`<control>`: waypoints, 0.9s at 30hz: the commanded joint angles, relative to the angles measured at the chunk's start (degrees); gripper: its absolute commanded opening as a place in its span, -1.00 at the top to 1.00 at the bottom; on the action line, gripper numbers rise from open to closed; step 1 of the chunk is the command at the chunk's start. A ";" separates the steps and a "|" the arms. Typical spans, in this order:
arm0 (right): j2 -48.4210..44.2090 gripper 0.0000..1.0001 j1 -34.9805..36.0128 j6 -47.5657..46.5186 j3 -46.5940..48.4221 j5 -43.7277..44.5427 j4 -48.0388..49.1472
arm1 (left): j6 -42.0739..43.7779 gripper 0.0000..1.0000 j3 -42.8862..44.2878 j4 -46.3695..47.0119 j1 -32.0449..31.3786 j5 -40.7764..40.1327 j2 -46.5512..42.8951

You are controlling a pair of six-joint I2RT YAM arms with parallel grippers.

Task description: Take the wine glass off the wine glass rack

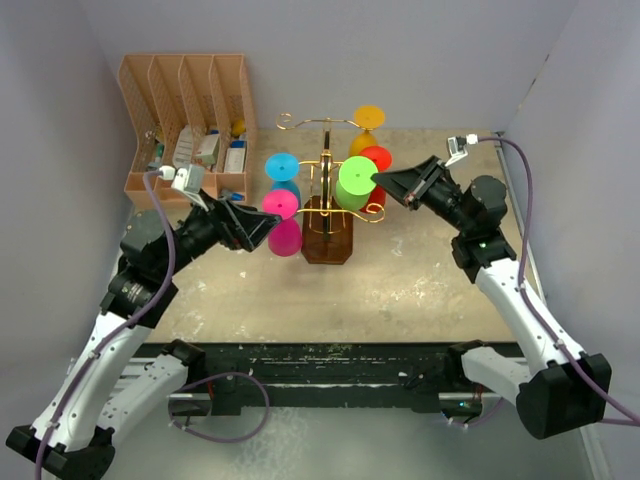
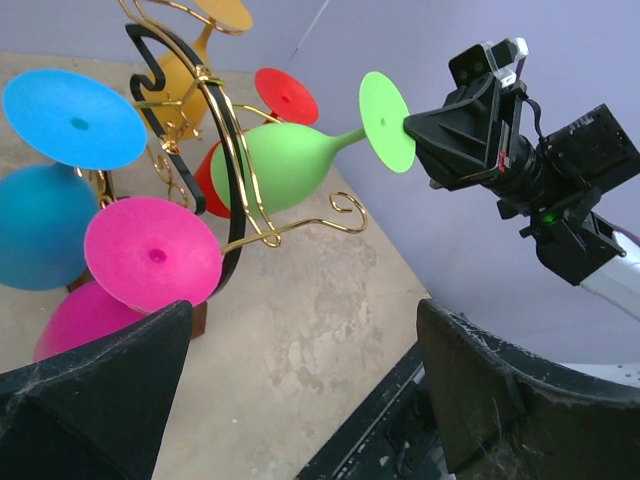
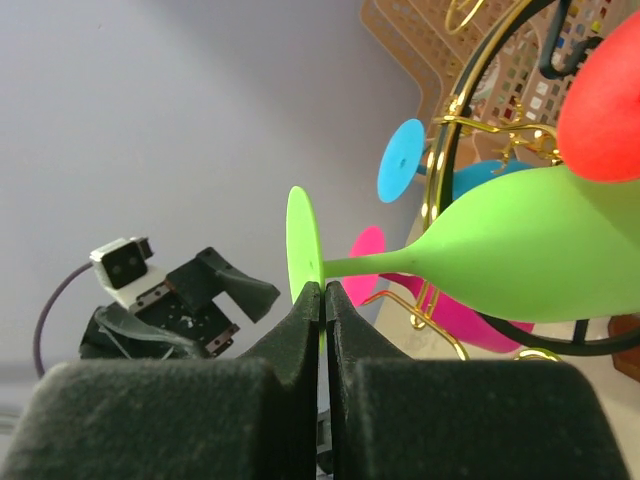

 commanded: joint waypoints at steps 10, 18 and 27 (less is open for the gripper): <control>-5.25 1.00 0.11 2.30 10.91 -5.73 1.88 | -5.66 -0.91 5.33 0.36 -0.25 4.51 5.16; -10.77 1.00 0.11 -24.10 25.19 2.31 -23.85 | -9.32 -0.92 7.00 1.23 -0.25 9.13 7.26; -17.19 1.00 0.11 -48.47 28.14 7.13 -42.78 | -15.96 -0.90 1.98 7.55 -0.27 13.49 6.33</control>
